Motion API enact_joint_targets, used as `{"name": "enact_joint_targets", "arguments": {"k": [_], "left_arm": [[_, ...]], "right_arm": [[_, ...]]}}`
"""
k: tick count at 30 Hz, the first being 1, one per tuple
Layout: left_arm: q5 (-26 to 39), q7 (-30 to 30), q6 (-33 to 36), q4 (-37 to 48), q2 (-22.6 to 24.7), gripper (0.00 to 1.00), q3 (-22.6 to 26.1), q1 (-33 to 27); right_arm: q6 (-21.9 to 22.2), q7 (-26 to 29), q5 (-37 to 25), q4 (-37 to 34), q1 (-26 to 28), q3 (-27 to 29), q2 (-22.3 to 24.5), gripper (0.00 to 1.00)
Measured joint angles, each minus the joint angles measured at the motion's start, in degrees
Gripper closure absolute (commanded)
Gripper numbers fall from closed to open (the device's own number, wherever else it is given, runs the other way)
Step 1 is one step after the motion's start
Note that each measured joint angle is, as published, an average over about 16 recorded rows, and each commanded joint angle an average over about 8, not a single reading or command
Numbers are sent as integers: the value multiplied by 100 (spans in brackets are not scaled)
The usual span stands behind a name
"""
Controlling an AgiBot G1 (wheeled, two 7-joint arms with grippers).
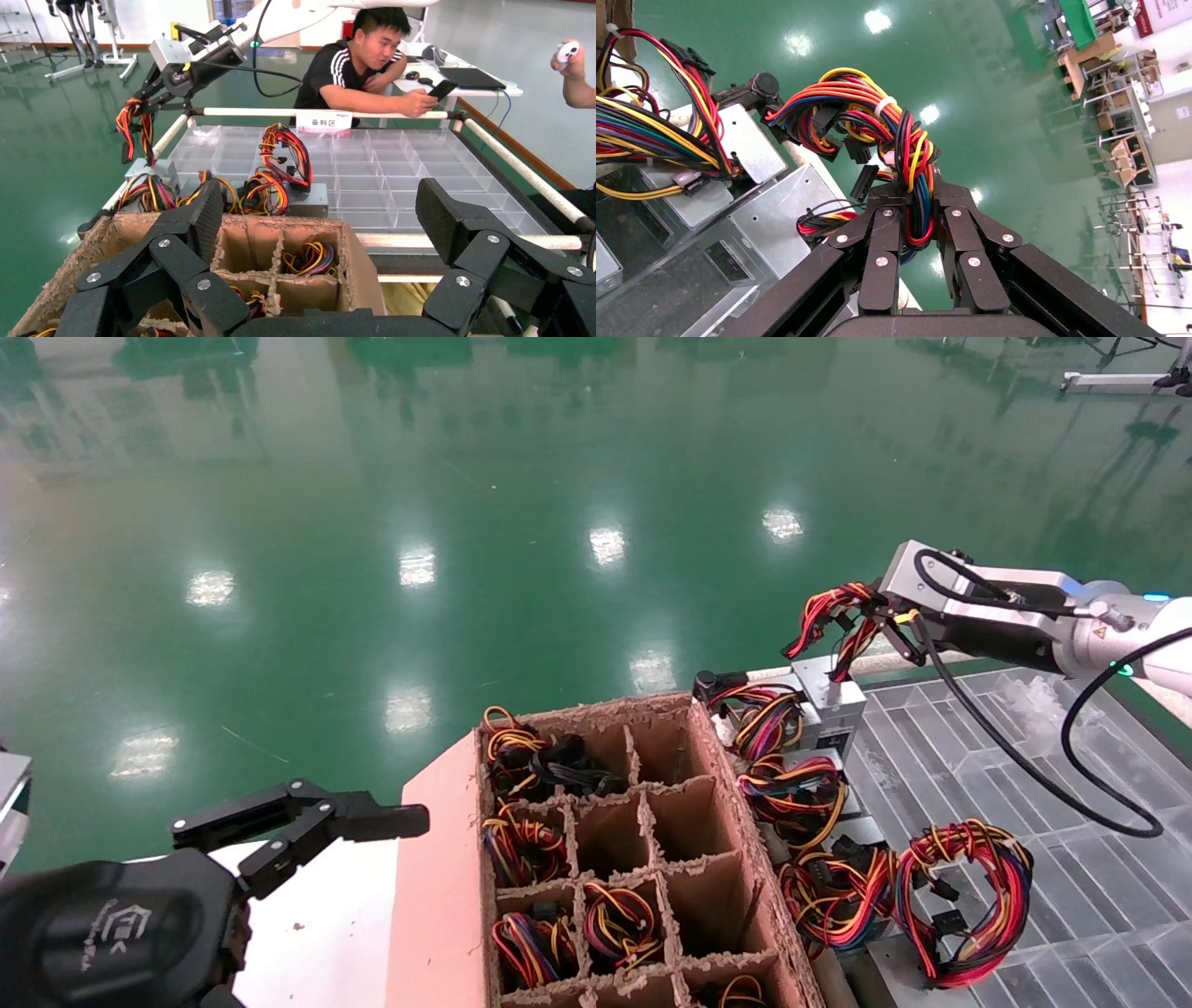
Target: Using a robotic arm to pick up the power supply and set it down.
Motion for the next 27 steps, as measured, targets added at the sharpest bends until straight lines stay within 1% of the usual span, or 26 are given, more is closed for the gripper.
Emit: {"name": "enact_joint_targets", "arguments": {"k": [6,14,27], "left_arm": [[-1,0,0,1,0,0,0,0],[-2,1,0,2,0,0,1,-1],[-3,2,0,3,0,0,3,-2]], "right_arm": [[-1,7,30,-13,-8,18,9,0],[-125,103,-35,-29,133,-31,38,0],[-611,539,-360,-280,671,-257,132,0]]}}
